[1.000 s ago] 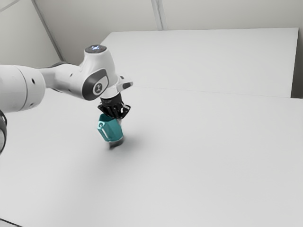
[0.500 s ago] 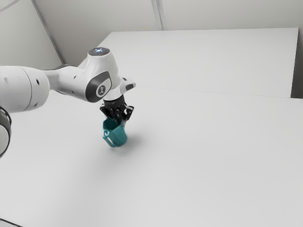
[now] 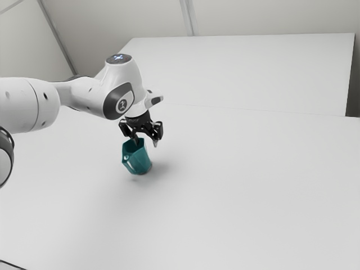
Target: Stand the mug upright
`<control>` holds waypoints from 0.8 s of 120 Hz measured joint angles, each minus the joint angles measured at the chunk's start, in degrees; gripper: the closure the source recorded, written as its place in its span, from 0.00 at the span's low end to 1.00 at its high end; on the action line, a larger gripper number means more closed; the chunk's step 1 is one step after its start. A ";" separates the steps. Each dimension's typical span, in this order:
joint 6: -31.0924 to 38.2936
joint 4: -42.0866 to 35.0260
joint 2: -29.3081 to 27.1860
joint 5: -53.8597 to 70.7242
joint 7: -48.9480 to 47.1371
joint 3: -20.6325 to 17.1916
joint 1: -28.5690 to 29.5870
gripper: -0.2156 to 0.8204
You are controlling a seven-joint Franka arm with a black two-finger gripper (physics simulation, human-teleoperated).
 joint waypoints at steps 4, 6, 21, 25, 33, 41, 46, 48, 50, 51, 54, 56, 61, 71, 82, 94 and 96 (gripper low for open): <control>-0.60 0.01 -0.33 -0.10 -0.03 -0.22 -0.03 0.45; -0.90 0.01 -0.58 -0.15 -0.05 -0.32 -0.04 0.44; -3.23 1.12 -2.33 -0.48 -0.12 -0.67 -0.06 0.43; -3.88 1.31 -3.17 -0.76 -0.11 -0.73 -0.01 0.43; -5.42 1.46 -5.70 -1.25 0.21 -0.79 0.08 0.39; -7.06 2.03 -8.06 -2.15 1.22 -0.75 0.19 0.34; -8.59 3.46 -8.96 -2.71 2.05 -0.62 0.27 0.32; -9.26 4.18 -9.25 -2.90 2.44 -0.53 0.32 0.31; -9.99 5.12 -9.49 -3.07 2.89 -0.44 0.40 0.30; -10.35 5.59 -9.58 -3.14 3.12 -0.41 0.45 0.30; -11.44 7.00 -9.80 -3.34 3.88 -0.27 0.62 0.29; -12.13 7.84 -9.92 -3.45 4.41 -0.17 0.73 0.28; -13.62 9.35 -10.41 -3.66 5.72 0.00 1.14 0.27; -15.98 11.80 -11.32 -3.89 8.48 0.12 2.25 0.25; -18.81 15.25 -11.37 -4.00 11.58 0.24 3.50 0.24; -21.12 16.24 -12.04 -4.08 14.72 0.52 4.63 0.23; -21.42 16.31 -12.09 -4.08 15.22 0.58 4.81 0.22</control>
